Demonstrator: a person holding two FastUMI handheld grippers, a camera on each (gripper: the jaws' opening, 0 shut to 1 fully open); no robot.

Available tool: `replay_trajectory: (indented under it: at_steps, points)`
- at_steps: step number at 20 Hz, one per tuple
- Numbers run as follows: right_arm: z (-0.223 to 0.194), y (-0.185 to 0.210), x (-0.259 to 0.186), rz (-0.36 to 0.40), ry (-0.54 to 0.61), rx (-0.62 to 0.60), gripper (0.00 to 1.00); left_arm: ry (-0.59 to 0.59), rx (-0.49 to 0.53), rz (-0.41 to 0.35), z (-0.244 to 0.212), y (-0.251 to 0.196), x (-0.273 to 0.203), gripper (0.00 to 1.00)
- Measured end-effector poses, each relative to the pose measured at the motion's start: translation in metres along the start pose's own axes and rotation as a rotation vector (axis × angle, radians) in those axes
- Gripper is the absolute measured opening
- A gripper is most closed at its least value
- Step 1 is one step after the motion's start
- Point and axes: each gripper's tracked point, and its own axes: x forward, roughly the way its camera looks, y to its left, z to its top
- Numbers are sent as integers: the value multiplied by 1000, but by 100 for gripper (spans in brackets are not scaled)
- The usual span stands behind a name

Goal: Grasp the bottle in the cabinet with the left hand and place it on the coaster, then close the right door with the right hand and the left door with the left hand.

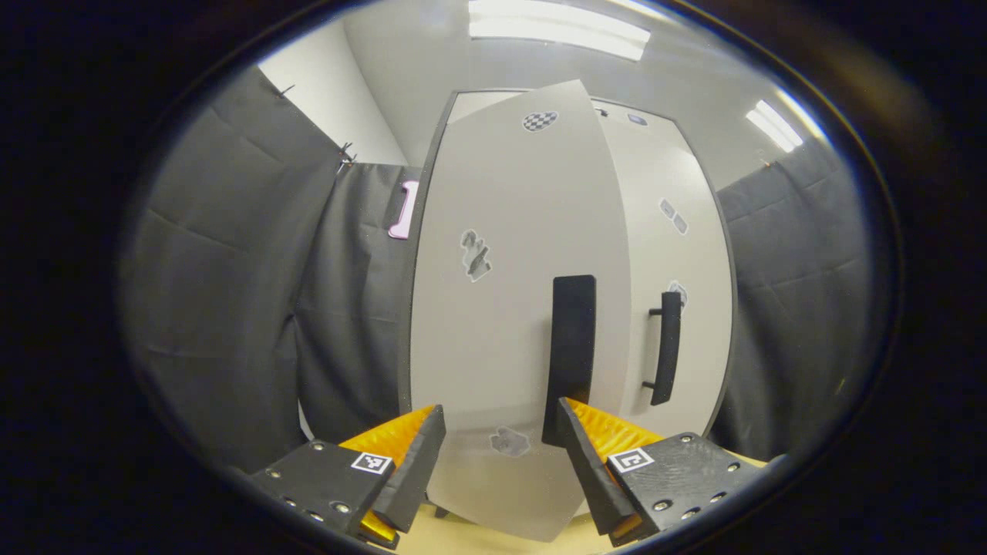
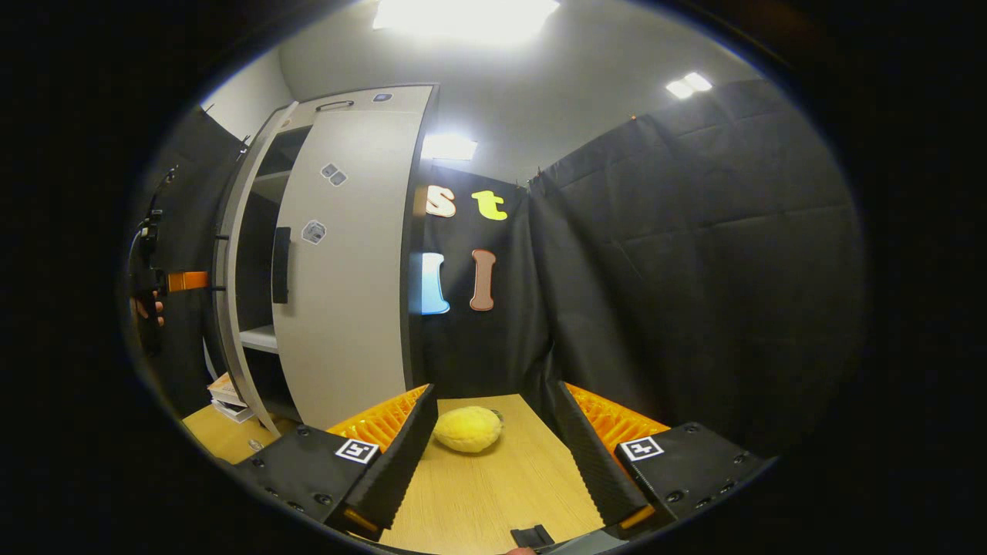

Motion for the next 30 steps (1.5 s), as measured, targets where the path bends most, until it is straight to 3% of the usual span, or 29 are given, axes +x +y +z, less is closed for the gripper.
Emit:
replay_trajectory:
  at_steps: [9,10,11,14,15,16,17,19,21,22,24,26,30]
  points:
    - [17,34,-1,149,-40,14,98,-29,66,62,12,24,-86,86]
    - [18,38,-1,170,-40,17,97,-29,74,73,10,28,-101,92]
    - [17,43,-3,198,-40,19,97,-26,83,85,10,30,-114,86]
    - [19,57,-12,266,-42,26,97,-24,107,130,9,40,-156,86]
    - [20,60,-15,284,-48,28,97,-25,112,136,8,41,-168,92]
    - [22,62,-17,293,-53,31,98,-23,118,139,7,42,-181,86]
    - [23,65,-23,303,-56,35,98,-15,125,146,5,45,-192,92]
    - [25,72,-32,324,-64,37,98,1,133,157,0,49,-215,93]
    - [27,75,-40,325,-75,27,98,13,125,155,-5,54,-231,86]
    - [29,76,-44,322,-81,28,97,17,121,151,-8,54,-238,93]
    - [31,81,-55,316,-83,44,97,25,117,144,-11,57,-245,93]
    - [31,86,-69,325,-86,52,98,26,124,138,-12,62,-260,86]
    - [33,86,-91,296,-104,33,98,21,131,130,-14,69,-287,86]
